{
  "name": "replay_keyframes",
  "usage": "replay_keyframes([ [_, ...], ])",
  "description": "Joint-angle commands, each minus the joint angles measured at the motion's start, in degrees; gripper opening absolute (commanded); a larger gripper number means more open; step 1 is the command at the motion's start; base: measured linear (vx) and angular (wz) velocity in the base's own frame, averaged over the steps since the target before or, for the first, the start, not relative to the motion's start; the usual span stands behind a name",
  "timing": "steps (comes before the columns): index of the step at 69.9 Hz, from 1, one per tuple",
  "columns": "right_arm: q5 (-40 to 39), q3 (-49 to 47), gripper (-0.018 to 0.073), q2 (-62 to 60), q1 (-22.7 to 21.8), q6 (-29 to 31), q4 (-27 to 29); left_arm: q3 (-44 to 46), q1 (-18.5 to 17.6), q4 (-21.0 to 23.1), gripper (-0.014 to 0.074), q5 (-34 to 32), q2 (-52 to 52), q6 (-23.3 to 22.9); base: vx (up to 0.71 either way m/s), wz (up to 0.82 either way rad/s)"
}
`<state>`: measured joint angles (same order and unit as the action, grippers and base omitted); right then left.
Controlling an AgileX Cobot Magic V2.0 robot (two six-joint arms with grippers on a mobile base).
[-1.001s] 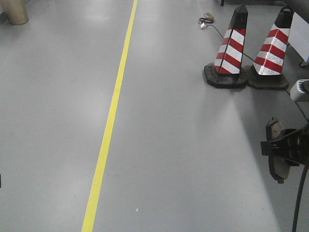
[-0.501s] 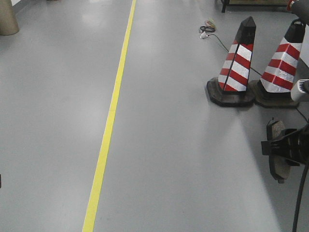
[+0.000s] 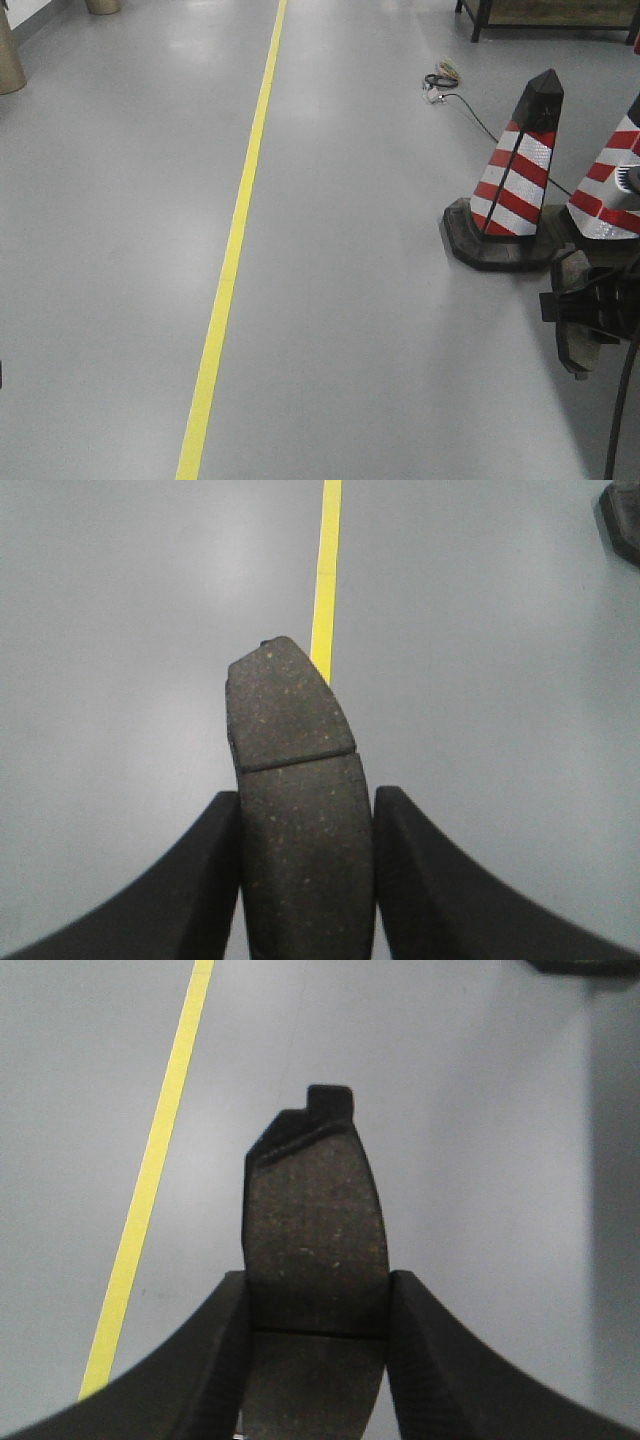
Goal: Move and align brake pads A on conveyor
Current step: 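Drive forward along the yellow floor line carrying both pads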
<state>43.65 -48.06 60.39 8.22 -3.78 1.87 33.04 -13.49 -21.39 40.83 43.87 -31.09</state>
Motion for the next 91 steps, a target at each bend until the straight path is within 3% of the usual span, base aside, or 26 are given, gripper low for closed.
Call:
replay_keyframes([
  [1,-3.75,-1.71,0.0004,-1.02,-0.23,-0.01,0.00,1.62,-0.25,-1.22,0.0127,-3.87,-0.24,0.04,0.56,-0.03],
  [91,-3.73,-1.71,0.0004,-1.02,-0.23,-0.01,0.00,1.62,-0.25,-1.22,0.0127,-3.87,-0.24,0.04,0.49,-0.07],
])
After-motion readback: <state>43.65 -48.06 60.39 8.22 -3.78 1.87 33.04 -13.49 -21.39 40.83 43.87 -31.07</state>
